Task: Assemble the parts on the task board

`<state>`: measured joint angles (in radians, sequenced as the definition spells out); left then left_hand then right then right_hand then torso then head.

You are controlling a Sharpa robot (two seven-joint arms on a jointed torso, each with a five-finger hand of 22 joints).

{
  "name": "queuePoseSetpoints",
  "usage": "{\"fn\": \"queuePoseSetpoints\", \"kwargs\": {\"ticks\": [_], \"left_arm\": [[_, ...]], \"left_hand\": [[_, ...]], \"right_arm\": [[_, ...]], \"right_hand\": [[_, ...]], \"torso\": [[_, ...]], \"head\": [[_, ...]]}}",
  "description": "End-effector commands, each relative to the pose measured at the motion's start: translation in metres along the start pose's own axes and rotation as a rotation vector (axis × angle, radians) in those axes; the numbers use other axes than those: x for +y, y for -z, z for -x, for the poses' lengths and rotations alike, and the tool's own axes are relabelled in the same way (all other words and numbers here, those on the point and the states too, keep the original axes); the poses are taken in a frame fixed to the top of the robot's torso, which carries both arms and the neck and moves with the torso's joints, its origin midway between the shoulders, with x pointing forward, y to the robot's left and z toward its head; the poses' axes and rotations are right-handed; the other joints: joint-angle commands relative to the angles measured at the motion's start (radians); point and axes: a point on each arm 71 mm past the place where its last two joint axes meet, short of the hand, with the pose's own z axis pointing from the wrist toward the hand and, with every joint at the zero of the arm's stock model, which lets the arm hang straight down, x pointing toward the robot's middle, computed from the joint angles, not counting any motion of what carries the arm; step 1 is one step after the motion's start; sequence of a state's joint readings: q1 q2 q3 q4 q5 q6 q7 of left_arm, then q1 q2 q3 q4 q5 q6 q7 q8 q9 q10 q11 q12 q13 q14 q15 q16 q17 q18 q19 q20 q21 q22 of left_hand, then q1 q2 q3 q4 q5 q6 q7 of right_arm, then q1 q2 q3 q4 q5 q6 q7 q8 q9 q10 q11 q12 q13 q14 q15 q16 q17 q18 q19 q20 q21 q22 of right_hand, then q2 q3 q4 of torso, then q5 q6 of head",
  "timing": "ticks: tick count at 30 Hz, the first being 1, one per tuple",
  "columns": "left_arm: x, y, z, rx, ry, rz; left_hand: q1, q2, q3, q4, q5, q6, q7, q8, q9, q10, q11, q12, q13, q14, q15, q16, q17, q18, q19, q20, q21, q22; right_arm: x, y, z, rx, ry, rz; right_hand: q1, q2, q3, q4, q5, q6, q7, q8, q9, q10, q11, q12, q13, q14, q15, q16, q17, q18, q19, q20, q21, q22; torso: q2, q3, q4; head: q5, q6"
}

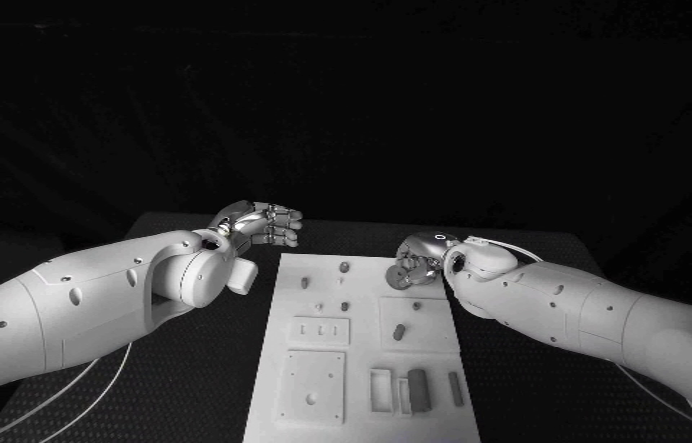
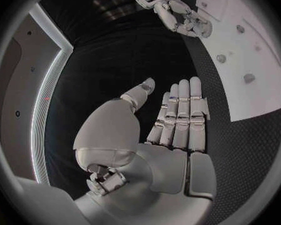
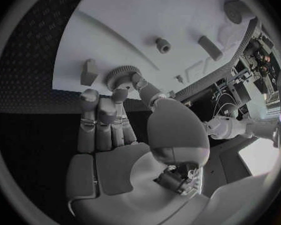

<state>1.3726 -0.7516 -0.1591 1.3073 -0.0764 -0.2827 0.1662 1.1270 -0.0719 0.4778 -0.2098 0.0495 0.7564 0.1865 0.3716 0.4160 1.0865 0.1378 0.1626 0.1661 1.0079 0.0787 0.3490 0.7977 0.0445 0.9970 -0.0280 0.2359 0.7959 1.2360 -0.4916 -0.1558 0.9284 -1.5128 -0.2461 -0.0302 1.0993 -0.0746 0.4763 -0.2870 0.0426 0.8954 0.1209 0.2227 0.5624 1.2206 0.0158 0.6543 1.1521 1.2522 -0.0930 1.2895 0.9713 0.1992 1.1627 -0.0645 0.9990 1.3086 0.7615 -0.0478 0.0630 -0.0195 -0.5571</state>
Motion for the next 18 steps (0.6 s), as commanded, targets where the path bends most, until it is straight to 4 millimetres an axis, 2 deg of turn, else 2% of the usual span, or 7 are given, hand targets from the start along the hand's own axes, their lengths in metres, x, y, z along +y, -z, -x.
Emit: {"fn": "queuePoseSetpoints", "kwargs": {"ticks": [1, 12, 13, 18], "left_arm": [[-0.0018, 0.0002, -0.002, 0.015, -0.002, -0.013], [-0.0014, 0.0014, 0.0001, 0.011, -0.003, -0.013], [-0.0014, 0.0014, 0.0002, 0.011, -0.003, -0.013], [-0.0015, 0.0015, 0.0001, 0.011, -0.003, -0.013]], "left_hand": [[-0.01, -0.002, -0.001, -0.007, 0.007, -0.003, -0.003, 0.004, -0.001, 0.001, 0.004, -0.005, 0.001, 0.007, 0.002, -0.003, 0.001, 0.012, 0.0, 0.009, -0.004, 0.001], [-0.011, -0.001, -0.001, -0.008, 0.007, -0.003, -0.002, 0.004, -0.001, 0.001, 0.004, -0.005, 0.001, 0.008, 0.002, -0.005, 0.003, 0.012, 0.0, 0.009, -0.004, 0.002], [-0.011, -0.001, -0.001, -0.008, 0.007, -0.003, -0.002, 0.004, -0.001, 0.001, 0.003, -0.005, 0.001, 0.008, 0.002, -0.005, 0.003, 0.012, 0.0, 0.009, -0.004, 0.002], [-0.011, -0.001, -0.001, -0.008, 0.007, -0.003, -0.002, 0.004, -0.001, 0.001, 0.004, -0.005, 0.002, 0.008, 0.002, -0.005, 0.003, 0.012, 0.0, 0.009, -0.004, 0.002]], "right_arm": [[0.0033, 0.0015, -0.0137, 0.035, 0.051, 0.005], [0.0027, 0.0036, -0.0193, 0.034, 0.084, 0.008], [0.0027, 0.0035, -0.0192, 0.032, 0.085, 0.008], [0.0046, 0.0034, -0.0187, 0.022, 0.085, 0.014]], "right_hand": [[0.011, -0.004, -0.003, -0.006, 0.005, 0.01, 0.004, 0.004, 0.001, 0.001, -0.006, 0.004, 0.001, 0.001, -0.006, 0.005, 0.001, 0.063, -0.002, -0.008, 0.005, 0.019], [0.023, -0.007, -0.005, -0.006, 0.005, 0.017, 0.001, 0.008, 0.003, 0.005, -0.008, 0.006, 0.0, 0.004, -0.008, 0.007, 0.001, 0.063, -0.001, -0.009, 0.008, 0.019], [0.032, 0.0, 0.001, -0.007, 0.005, 0.021, 0.0, 0.01, 0.003, 0.006, -0.009, 0.006, 0.0, 0.004, -0.009, 0.008, 0.001, 0.063, -0.001, -0.01, 0.008, 0.019], [0.046, 0.006, 0.02, -0.003, 0.005, 0.032, -0.003, 0.015, 0.005, 0.01, -0.012, 0.006, -0.001, 0.007, -0.012, 0.008, 0.0, 0.063, 0.001, -0.009, 0.01, 0.017]], "torso": [[0.0, 0.0003, -0.0007], [0.0, -0.0001, -0.0004], [0.001, 0.0001, -0.0003], [-0.001, 0.0002, -0.0002]], "head": [[0.003, -0.001], [0.003, -0.003], [0.003, -0.003], [0.002, -0.002]]}}
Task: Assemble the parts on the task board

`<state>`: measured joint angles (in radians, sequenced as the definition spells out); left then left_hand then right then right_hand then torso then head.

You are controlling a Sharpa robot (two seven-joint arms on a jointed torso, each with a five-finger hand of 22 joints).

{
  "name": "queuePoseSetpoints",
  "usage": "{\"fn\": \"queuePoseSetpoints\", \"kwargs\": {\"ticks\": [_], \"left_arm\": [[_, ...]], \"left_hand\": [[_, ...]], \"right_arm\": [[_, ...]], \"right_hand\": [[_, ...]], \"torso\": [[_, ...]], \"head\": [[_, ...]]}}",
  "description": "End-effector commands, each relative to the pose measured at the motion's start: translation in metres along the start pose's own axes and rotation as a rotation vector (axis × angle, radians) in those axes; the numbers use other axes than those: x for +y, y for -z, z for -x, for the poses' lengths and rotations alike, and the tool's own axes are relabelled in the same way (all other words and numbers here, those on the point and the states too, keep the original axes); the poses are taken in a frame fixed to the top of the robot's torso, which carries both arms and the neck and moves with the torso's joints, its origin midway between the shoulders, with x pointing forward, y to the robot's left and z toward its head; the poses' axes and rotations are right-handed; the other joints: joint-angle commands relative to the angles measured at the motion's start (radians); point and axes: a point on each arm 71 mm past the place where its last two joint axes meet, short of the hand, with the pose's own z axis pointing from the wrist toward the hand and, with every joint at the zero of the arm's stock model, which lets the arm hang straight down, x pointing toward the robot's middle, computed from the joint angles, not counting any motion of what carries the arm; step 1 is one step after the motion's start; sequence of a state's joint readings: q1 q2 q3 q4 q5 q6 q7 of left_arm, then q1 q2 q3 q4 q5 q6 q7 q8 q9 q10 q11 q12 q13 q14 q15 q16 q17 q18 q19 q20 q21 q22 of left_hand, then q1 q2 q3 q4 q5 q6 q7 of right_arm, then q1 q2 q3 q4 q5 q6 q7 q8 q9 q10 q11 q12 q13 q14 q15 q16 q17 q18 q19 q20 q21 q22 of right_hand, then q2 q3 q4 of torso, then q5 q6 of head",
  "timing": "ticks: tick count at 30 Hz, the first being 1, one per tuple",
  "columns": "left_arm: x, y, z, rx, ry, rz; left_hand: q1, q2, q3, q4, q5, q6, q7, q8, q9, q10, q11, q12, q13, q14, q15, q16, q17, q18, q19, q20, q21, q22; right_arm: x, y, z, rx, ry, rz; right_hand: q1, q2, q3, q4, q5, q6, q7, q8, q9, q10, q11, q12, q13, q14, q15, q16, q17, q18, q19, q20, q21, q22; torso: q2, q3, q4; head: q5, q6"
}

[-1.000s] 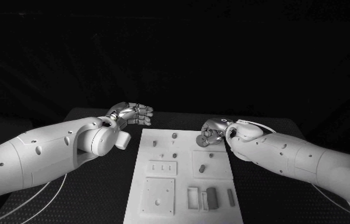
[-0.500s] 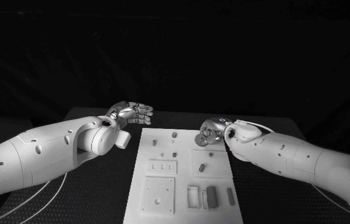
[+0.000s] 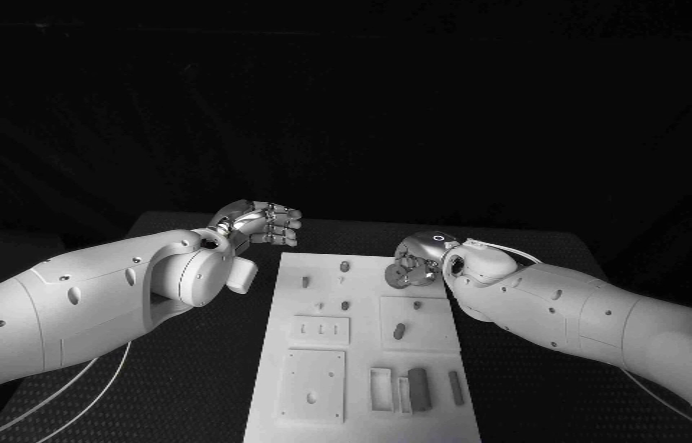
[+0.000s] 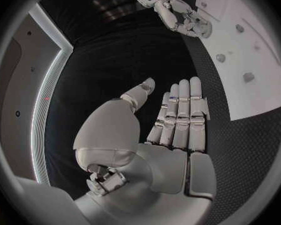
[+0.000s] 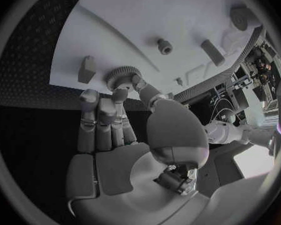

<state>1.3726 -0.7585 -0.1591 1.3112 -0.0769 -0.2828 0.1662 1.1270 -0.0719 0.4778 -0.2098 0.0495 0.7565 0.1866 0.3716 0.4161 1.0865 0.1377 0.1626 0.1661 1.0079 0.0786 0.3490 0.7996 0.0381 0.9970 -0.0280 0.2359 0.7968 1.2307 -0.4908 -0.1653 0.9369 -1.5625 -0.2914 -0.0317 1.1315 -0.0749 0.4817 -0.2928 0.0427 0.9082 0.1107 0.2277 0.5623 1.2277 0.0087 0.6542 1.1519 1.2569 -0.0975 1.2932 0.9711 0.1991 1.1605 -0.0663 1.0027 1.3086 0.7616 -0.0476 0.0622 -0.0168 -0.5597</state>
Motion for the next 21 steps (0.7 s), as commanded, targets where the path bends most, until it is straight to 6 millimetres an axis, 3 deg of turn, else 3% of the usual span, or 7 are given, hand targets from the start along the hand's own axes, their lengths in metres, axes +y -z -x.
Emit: {"fn": "queuePoseSetpoints", "kwargs": {"ticks": [1, 11, 21], "left_arm": [[-0.002, 0.0, -0.002, 0.014, -0.003, -0.013], [-0.002, 0.0, -0.001, 0.012, -0.003, -0.013], [-0.002, 0.001, -0.001, 0.009, -0.003, -0.014]], "left_hand": [[-0.011, -0.001, -0.001, -0.008, 0.006, -0.004, -0.002, 0.004, -0.001, 0.001, 0.004, -0.005, 0.002, 0.008, 0.002, -0.005, 0.001, 0.018, 0.0, 0.009, -0.004, 0.001], [-0.012, -0.001, 0.0, -0.008, 0.007, -0.004, -0.001, 0.004, -0.001, 0.001, 0.004, -0.006, 0.002, 0.008, 0.003, -0.006, 0.002, 0.018, 0.0, 0.009, -0.005, 0.002], [-0.012, -0.002, 0.0, -0.009, 0.007, -0.004, 0.0, 0.004, -0.002, 0.001, 0.004, -0.006, 0.002, 0.009, 0.002, -0.007, 0.003, 0.018, 0.0, 0.009, -0.005, 0.002]], "right_arm": [[0.001, 0.003, -0.015, 0.054, 0.036, -0.004], [0.004, 0.004, -0.011, -0.004, 0.031, 0.006], [0.014, 0.004, 0.003, -0.079, 0.03, 0.031]], "right_hand": [[0.012, 0.007, 0.019, 0.004, 0.005, 0.021, 0.007, 0.01, 0.005, 0.004, -0.006, 0.006, -0.002, 0.003, -0.008, 0.004, 0.0, 0.063, 0.004, -0.006, 0.007, 0.017], [-0.005, 0.021, 0.056, 0.005, 0.005, 0.042, 0.001, 0.019, 0.005, 0.015, -0.011, 0.006, -0.005, 0.01, -0.013, 0.008, -0.001, 0.063, 0.012, -0.005, 0.013, 0.017], [-0.015, 0.014, 0.064, 0.005, 0.005, 0.046, -0.001, 0.019, 0.004, 0.022, -0.014, 0.006, -0.008, 0.015, -0.016, 0.01, -0.001, 0.063, 0.018, -0.008, 0.017, 0.016]], "torso": [[-0.001, -0.0004, 0.0005], [-0.001, -0.0007, 0.0006], [-0.001, -0.0007, 0.0007]], "head": [[-0.001, 0.0], [0.0, 0.005], [0.002, 0.011]]}}
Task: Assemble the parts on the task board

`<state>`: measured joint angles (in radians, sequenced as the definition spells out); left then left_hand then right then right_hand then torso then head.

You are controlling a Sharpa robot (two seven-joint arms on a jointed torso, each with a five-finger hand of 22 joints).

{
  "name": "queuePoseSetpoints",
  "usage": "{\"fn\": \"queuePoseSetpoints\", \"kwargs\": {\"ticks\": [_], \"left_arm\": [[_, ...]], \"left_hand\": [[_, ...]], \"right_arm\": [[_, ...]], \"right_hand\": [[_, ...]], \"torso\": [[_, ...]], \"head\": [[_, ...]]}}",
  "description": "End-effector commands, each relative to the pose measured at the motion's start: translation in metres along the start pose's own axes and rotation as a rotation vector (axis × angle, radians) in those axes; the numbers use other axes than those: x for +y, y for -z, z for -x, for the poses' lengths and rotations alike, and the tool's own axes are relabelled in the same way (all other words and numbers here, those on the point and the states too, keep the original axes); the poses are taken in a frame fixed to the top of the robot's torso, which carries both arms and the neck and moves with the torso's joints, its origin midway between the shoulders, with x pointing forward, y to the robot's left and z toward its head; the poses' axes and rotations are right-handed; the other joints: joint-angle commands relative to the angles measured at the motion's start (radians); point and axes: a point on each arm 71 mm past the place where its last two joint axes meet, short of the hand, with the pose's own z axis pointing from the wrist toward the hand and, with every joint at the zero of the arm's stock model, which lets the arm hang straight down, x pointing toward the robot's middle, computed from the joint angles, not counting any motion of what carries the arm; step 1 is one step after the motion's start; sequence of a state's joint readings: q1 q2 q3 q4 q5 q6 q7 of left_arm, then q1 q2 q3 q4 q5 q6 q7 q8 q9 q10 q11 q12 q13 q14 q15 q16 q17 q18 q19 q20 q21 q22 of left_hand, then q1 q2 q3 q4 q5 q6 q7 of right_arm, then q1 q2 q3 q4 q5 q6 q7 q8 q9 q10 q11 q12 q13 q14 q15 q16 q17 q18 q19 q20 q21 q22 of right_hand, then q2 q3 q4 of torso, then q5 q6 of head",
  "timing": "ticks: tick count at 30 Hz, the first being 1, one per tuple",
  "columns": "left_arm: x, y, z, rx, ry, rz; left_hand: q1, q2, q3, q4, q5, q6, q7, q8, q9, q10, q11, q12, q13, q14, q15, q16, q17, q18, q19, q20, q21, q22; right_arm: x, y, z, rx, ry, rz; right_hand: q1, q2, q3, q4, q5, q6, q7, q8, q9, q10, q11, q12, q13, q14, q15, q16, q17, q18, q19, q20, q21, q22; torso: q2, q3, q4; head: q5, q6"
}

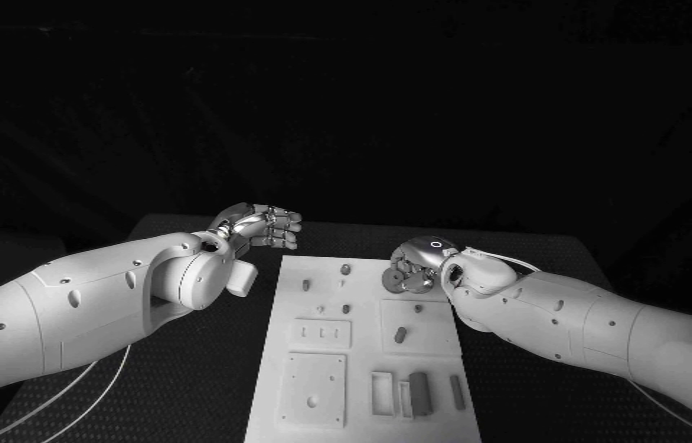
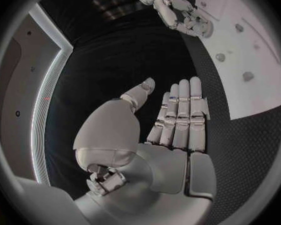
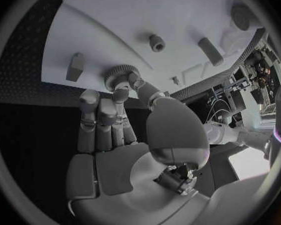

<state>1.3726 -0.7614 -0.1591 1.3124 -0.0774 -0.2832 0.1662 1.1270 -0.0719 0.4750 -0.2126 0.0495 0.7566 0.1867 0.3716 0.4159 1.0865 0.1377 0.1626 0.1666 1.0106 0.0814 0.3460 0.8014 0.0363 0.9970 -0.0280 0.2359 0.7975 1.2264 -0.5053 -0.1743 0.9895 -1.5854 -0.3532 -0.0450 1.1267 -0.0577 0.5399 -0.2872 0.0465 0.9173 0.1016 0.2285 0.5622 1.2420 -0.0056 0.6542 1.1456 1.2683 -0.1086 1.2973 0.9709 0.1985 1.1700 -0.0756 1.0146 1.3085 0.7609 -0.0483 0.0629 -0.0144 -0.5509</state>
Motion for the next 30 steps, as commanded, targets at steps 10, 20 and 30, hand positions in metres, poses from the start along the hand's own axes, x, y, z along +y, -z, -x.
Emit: {"fn": "queuePoseSetpoints", "kwargs": {"ticks": [10, 20, 30], "left_arm": [[-0.002, 0.0, -0.001, 0.009, -0.003, -0.014], [-0.002, -0.001, -0.003, 0.01, -0.003, -0.015], [-0.002, -0.001, -0.003, 0.011, -0.003, -0.015]], "left_hand": [[-0.013, -0.002, 0.003, -0.006, 0.007, -0.005, 0.0, 0.004, -0.002, 0.001, 0.004, -0.007, 0.002, 0.006, 0.0, -0.005, 0.002, 0.02, 0.0, 0.009, -0.005, 0.002], [-0.013, -0.002, 0.003, -0.007, 0.007, -0.005, 0.0, 0.004, -0.002, 0.002, 0.004, -0.007, 0.002, 0.006, 0.0, -0.006, 0.003, 0.02, 0.0, 0.009, -0.006, 0.002], [-0.013, -0.002, 0.004, -0.008, 0.007, -0.005, 0.0, 0.005, -0.002, 0.002, 0.004, -0.007, 0.002, 0.007, 0.0, -0.007, 0.004, 0.02, 0.0, 0.009, -0.006, 0.002]], "right_arm": [[0.022, -0.005, 0.015, -0.078, 0.029, 0.029], [0.052, -0.013, 0.021, -0.116, 0.021, 0.072], [0.077, -0.022, 0.024, -0.119, 0.018, 0.109]], "right_hand": [[-0.018, -0.009, 0.011, 0.0, 0.001, 0.038, 0.007, 0.018, 0.004, 0.013, -0.001, 0.006, -0.003, 0.007, -0.006, 0.007, -0.001, 0.063, 0.013, -0.001, 0.007, 0.016], [-0.023, -0.015, 0.016, 0.0, 0.001, 0.039, 0.006, 0.018, 0.003, 0.017, -0.002, 0.005, -0.005, 0.011, -0.007, 0.007, -0.002, 0.063, 0.017, -0.003, 0.009, 0.015], [-0.025, -0.015, 0.019, 0.001, 0.001, 0.039, 0.005, 0.017, 0.002, 0.019, -0.002, 0.004, -0.006, 0.013, -0.008, 0.007, -0.002, 0.063, 0.019, -0.005, 0.01, 0.014]], "torso": [[0.0, 0.0006, 0.0007], [0.001, -0.0002, 0.0022], [0.001, -0.0013, 0.0021]], "head": [[0.002, 0.003], [0.001, 0.005], [0.001, 0.003]]}}
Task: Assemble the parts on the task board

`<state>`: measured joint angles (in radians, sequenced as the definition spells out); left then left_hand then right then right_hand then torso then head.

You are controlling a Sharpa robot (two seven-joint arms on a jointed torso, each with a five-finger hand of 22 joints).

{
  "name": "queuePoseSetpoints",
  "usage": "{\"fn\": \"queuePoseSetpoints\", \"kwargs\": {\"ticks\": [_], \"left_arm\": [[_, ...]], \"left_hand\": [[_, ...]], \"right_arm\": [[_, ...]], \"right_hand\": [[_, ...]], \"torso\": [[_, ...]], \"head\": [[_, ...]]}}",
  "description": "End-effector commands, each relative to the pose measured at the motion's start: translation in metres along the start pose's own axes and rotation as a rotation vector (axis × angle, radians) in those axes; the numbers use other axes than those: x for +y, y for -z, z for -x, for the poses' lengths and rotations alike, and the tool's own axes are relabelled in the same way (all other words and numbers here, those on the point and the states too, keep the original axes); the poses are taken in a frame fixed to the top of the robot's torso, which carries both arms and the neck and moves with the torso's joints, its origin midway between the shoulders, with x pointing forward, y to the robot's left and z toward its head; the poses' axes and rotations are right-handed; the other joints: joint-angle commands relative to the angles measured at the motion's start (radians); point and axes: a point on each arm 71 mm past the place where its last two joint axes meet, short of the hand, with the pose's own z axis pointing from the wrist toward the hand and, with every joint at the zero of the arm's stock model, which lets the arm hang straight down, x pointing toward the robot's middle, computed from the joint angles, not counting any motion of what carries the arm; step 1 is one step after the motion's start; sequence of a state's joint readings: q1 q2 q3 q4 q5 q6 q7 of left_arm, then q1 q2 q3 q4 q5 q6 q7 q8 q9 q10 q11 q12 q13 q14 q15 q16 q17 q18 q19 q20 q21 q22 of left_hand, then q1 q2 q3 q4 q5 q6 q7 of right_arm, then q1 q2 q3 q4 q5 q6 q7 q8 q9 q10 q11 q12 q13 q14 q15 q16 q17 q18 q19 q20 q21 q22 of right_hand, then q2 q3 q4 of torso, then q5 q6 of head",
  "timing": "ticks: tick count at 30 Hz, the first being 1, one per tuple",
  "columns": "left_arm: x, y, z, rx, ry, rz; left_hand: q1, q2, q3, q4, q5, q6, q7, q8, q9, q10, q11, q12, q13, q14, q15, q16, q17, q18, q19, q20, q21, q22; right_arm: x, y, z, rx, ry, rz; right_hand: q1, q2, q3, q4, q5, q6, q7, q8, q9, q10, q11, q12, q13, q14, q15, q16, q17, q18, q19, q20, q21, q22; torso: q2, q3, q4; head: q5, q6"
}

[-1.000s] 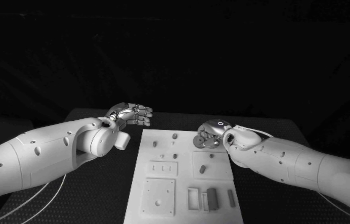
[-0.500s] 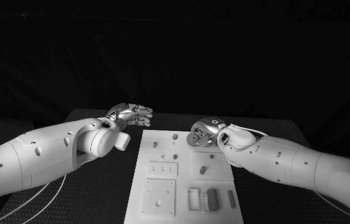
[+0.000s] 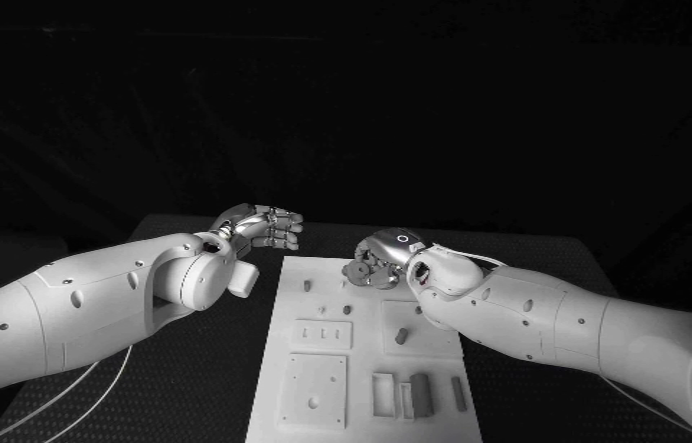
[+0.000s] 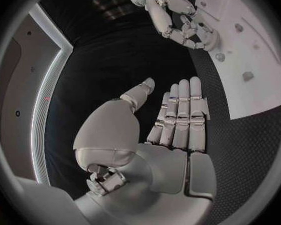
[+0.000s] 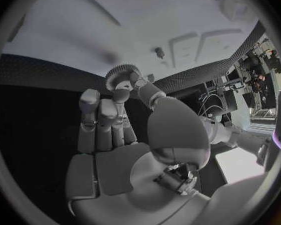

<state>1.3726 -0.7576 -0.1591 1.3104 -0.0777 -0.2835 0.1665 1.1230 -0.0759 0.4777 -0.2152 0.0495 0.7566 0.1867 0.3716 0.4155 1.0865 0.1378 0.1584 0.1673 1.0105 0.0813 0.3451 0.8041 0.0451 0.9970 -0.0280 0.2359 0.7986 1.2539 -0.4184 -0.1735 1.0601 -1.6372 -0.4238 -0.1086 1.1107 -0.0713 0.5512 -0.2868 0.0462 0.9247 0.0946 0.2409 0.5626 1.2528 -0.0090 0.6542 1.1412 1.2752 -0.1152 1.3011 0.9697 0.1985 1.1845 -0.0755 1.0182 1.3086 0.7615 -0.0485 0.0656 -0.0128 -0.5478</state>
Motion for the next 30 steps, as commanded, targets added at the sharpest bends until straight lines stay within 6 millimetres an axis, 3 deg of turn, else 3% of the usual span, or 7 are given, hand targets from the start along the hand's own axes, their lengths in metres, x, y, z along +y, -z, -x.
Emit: {"fn": "queuePoseSetpoints", "kwargs": {"ticks": [1, 14, 30], "left_arm": [[-0.002, -0.001, -0.002, 0.01, -0.003, -0.015], [-0.003, -0.003, -0.006, 0.015, -0.003, -0.016], [-0.003, -0.003, -0.008, 0.02, -0.003, -0.017]], "left_hand": [[-0.009, 0.002, 0.001, -0.005, 0.007, -0.005, 0.0, 0.005, -0.001, 0.002, 0.004, -0.003, 0.002, 0.007, 0.0, -0.006, 0.001, 0.011, 0.0, 0.009, -0.006, 0.001], [-0.01, 0.001, 0.002, -0.006, 0.006, -0.005, 0.0, 0.005, -0.001, 0.003, 0.003, -0.003, 0.002, 0.007, 0.0, -0.007, 0.002, 0.011, 0.0, 0.009, -0.006, 0.002], [-0.01, 0.001, 0.002, -0.006, 0.007, -0.005, 0.0, 0.005, -0.002, 0.003, 0.003, -0.004, 0.002, 0.007, 0.0, -0.009, 0.004, 0.011, 0.0, 0.009, -0.007, 0.003]], "right_arm": [[0.009, -0.003, 0.001, -0.009, 0.011, 0.008], [0.032, -0.016, -0.002, 0.016, 0.031, 0.031], [0.036, -0.018, -0.013, 0.065, 0.051, 0.026]], "right_hand": [[-0.009, -0.002, 0.008, 0.0, 0.001, 0.031, 0.012, 0.004, 0.002, 0.008, 0.002, 0.004, -0.001, 0.006, -0.001, 0.003, -0.001, 0.063, 0.005, -0.005, 0.006, 0.014], [-0.014, -0.006, 0.01, 0.0, 0.001, 0.028, 0.013, 0.002, 0.001, 0.01, 0.002, 0.003, -0.002, 0.008, -0.001, 0.003, -0.002, 0.063, 0.006, -0.006, 0.006, 0.014], [-0.017, -0.009, 0.013, 0.0, 0.001, 0.025, 0.014, 0.0, 0.0, 0.01, 0.003, 0.002, -0.003, 0.008, 0.0, 0.002, -0.002, 0.063, 0.006, -0.007, 0.005, 0.013]], "torso": [[0.0, -0.0012, -0.0009], [0.001, 0.0002, 0.0016], [0.0, 0.001, -0.0012]], "head": [[-0.001, -0.001], [-0.001, -0.002], [0.003, -0.007]]}}
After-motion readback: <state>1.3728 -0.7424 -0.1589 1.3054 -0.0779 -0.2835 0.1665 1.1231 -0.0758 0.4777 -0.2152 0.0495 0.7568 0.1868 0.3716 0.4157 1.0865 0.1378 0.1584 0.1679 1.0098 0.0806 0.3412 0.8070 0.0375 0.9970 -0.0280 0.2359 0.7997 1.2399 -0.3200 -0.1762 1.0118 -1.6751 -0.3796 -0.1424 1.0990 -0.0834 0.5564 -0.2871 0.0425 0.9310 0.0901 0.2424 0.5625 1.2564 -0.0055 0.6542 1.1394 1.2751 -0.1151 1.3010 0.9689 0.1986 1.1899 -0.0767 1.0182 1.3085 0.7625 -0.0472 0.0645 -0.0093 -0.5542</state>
